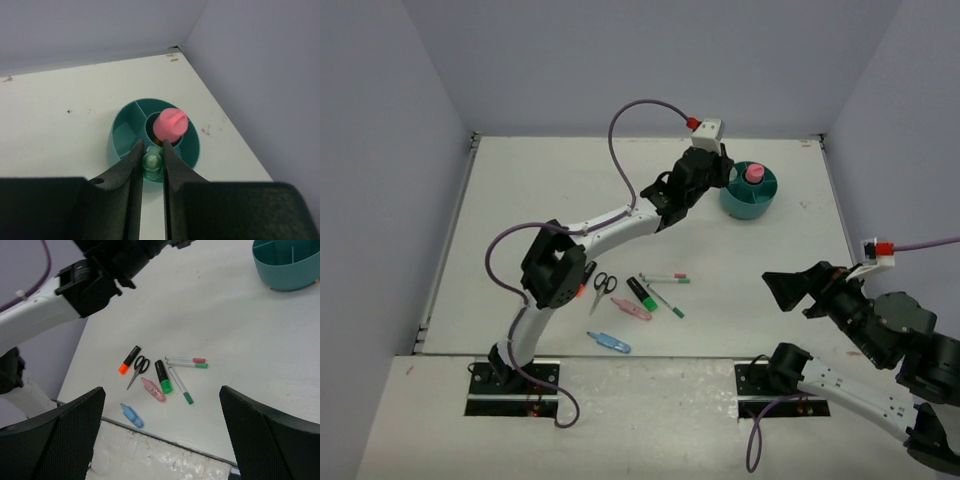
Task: Sort the stationery into containers
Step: Place the pen in the storage box.
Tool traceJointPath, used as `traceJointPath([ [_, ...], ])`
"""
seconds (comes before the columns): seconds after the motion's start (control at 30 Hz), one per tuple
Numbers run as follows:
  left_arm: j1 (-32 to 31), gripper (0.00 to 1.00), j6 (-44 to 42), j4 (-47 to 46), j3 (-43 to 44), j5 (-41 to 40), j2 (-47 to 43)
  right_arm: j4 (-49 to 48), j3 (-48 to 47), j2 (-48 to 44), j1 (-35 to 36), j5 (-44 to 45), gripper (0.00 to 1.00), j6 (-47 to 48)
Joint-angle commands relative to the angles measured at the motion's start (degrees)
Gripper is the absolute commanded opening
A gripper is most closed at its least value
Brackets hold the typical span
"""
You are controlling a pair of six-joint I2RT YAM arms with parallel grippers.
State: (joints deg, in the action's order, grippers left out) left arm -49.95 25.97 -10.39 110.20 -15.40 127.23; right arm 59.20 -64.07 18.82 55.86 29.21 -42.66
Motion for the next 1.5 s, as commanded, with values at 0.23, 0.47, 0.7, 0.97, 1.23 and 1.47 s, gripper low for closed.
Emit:
traceJointPath([
  [0.23, 2.5, 0.0, -8.7, -9.6, 17.8, 0.8, 15.9, 2.9, -0.4, -5.8, 0.1, -6.0, 0.99, 0.0],
  [0.47, 4.2, 0.0, -6.3, -11.8, 16.8, 5.3, 18.8, 1.2, 0.7, -6.6, 0.1, -8.0, 0.99, 0.5],
  [0.7, 4.9, 0.01, -7.0, -12.5, 17.9, 4.3, 21.4, -1.1, 2.8, -5.8, 0.1, -10.6, 0.99, 1.0],
  [0.97, 5.8, 0.19, -4.5, -12.2, 19.2, 8.6, 22.8, -2.4, 4.4, -5.1, 0.1, -11.5, 0.99, 1.3],
  [1.23, 5.6, 0.65, -3.0, -10.7, 17.4, 9.7, 18.4, -3.4, 5.7, -4.0, 0.1, -11.6, 0.99, 2.0],
  [1.47, 4.9, 0.86, -1.5, -2.4, 6.3, -0.1, -1.5, -5.5, 9.6, -0.2, 0.1, -10.4, 0.99, 3.4],
])
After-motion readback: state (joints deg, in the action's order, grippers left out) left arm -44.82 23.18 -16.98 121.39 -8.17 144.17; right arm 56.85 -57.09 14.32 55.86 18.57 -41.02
